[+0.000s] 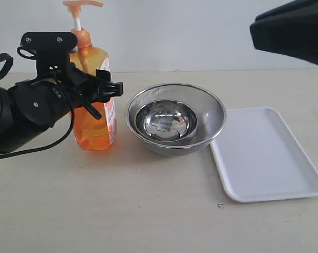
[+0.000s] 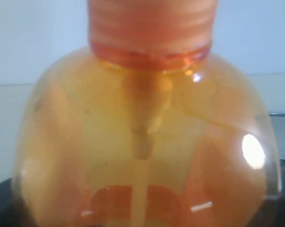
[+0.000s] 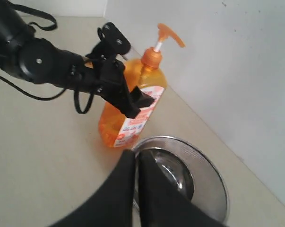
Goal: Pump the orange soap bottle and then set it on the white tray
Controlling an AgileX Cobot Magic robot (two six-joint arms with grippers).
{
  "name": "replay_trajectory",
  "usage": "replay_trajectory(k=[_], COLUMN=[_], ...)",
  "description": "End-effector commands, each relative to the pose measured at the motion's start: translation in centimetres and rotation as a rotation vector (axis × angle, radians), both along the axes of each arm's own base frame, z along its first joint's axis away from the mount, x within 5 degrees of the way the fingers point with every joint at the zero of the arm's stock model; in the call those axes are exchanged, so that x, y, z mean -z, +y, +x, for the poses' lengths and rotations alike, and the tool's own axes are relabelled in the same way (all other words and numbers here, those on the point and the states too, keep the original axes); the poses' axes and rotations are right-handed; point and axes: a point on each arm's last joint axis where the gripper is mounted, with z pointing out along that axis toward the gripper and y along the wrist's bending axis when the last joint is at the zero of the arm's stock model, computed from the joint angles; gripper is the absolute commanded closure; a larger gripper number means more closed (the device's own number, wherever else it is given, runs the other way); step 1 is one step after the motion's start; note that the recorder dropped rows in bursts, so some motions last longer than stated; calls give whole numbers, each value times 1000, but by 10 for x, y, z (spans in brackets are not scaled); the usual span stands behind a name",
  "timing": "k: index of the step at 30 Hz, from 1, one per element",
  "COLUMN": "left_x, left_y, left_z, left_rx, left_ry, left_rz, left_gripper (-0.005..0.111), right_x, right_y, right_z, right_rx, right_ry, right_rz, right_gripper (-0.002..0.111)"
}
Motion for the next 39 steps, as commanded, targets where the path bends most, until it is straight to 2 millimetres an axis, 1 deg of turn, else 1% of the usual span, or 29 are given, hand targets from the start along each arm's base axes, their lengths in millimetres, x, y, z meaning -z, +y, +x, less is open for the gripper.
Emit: replay_trajectory(k=[1, 3, 5, 7, 9, 11, 13, 16, 18, 19, 21, 24, 28, 31, 36, 39], left_x=[-15, -15, -15, -16, -18, -29, -46, -63, -77, -87, -98, -108, -120, -130, -136, -136], left_y=[2, 2, 2, 2, 3, 3, 6, 9, 11, 12, 12, 6, 1, -6, -12, -15], left_z=[0, 0, 0, 0, 0, -2, -7, -13, -18, -22, -26, -28, -25, -24, -25, -25], left_rx=[-18, -18, -12, -12, -10, 22, 26, 32, 50, 61, 95, 156, 185, 238, 293, 310], left_ry=[-81, -81, -85, -86, -93, -135, -179, -216, -263, -292, -295, -265, -265, -247, -273, -269], left_rz=[7, 7, 12, 10, 13, 58, 48, 28, 46, 42, 22, -9, -35, -54, -62, -113], left_gripper=[102, 102, 102, 102, 102, 102, 102, 102, 102, 102, 102, 102, 102, 102, 102, 102], right_x=[-6, -13, -14, -15, -16, -13, -12, -15, -20, -22, -21, -19, -18, -19, -17, -19], right_y=[6, 4, 2, 0, -6, -12, -15, -17, -20, -21, -23, -26, -31, -38, -54, -61], right_z=[-5, 0, 4, 5, 12, 18, 20, 22, 24, 26, 27, 29, 31, 35, 36, 30], right_rx=[-94, -41, -5, 11, 84, 131, 158, 178, 223, 248, 272, 302, 362, 457, 628, 659], right_ry=[-62, -140, -188, -197, -184, -162, -143, -174, -212, -235, -240, -234, -217, -220, -177, -182], right_rz=[54, 84, 64, 43, 49, 37, 39, 50, 81, 86, 71, 46, 39, 37, 34, 34], right_gripper=[108, 108, 108, 108, 108, 108, 108, 108, 108, 108, 108, 108, 108, 108, 108, 108])
